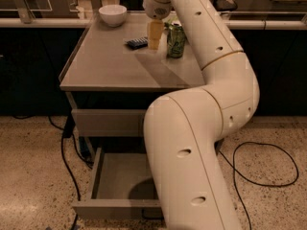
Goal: Place rxbar blueberry into middle drawer
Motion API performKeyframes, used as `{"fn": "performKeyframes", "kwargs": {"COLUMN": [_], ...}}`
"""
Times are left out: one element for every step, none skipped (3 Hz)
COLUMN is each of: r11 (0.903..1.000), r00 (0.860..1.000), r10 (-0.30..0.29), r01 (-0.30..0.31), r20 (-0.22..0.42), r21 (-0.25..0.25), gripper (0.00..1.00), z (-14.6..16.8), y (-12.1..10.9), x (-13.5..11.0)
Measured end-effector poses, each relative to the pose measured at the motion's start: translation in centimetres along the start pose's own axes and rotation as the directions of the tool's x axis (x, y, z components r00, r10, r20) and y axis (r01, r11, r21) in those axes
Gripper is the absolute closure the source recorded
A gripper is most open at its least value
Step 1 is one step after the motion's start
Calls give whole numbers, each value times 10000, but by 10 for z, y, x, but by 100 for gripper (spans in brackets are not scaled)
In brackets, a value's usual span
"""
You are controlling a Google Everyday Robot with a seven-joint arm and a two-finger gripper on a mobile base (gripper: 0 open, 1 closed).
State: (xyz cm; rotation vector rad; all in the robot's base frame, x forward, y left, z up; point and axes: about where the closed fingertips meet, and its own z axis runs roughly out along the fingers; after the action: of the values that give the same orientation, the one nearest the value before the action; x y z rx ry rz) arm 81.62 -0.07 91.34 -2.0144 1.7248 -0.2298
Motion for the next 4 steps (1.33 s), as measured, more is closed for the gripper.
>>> {"fn": "performKeyframes", "kwargs": {"r11": [9957,9957,9968,9969], "r00": [9933,9933,9951,9953], "r10": [-903,-903,-786,-789], "r01": [916,916,792,786], "r20": [720,720,598,559], "r21": [-146,-146,-69,71], "gripper": [0,0,0,0], "z": [42,42,46,55], "y": [-1,-1,-4,-7], "x": [-27,-27,-23,-15]}}
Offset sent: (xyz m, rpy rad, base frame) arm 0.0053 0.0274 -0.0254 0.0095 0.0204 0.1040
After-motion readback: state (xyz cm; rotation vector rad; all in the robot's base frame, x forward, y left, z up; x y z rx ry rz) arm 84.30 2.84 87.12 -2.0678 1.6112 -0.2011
